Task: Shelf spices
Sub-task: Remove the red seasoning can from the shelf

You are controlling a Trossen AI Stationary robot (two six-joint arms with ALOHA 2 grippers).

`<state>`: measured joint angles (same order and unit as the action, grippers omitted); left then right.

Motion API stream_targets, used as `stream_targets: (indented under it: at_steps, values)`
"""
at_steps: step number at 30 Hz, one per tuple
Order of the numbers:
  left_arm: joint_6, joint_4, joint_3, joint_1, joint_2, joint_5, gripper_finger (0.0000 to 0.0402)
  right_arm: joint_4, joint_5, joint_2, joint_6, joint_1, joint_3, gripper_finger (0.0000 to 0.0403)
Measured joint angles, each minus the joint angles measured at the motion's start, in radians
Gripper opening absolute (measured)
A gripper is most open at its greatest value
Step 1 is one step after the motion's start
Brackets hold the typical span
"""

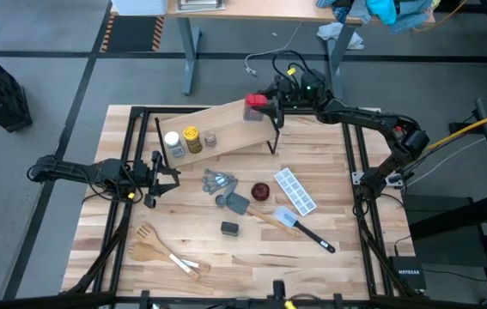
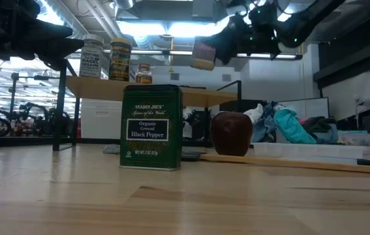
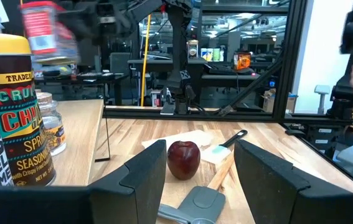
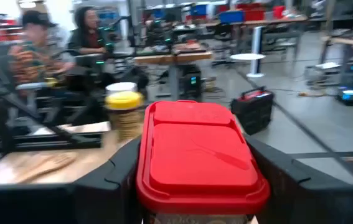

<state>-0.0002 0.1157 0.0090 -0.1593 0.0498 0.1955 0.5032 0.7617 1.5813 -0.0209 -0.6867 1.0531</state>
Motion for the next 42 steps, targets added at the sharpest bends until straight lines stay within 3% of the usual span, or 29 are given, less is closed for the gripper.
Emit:
stream_targets:
  at_steps: [10, 21, 34, 38, 42]
  values:
    - [0.0, 0.0, 0.0, 0.0, 0.0, 0.007, 0.0182, -0.246, 0.029, -0.129, 0.086, 0.26, 0.0, 0.0214]
    - [-0.048, -0.001, 0.0, 0.0, 0.0, 0.007, 0.0182, -0.47, -0.437, -0.135, 0.155, 0.61, 0.0, 0.0214]
    - [-0.078, -0.003, 0.0, 0.0, 0.0, 0.007, 0.0182, -0.584, -0.847, -0.121, -0.067, 0.903, -0.004, 0.0214]
    - [-0.079, -0.003, 0.0, 0.0, 0.0, 0.007, 0.0182, -0.526, -0.933, -0.115, -0.158, 0.967, -0.08, 0.0214]
    - [-0.079, -0.003, 0.0, 0.0, 0.0, 0.007, 0.0182, -0.301, -0.961, -0.092, -0.211, 0.982, -0.201, 0.0214]
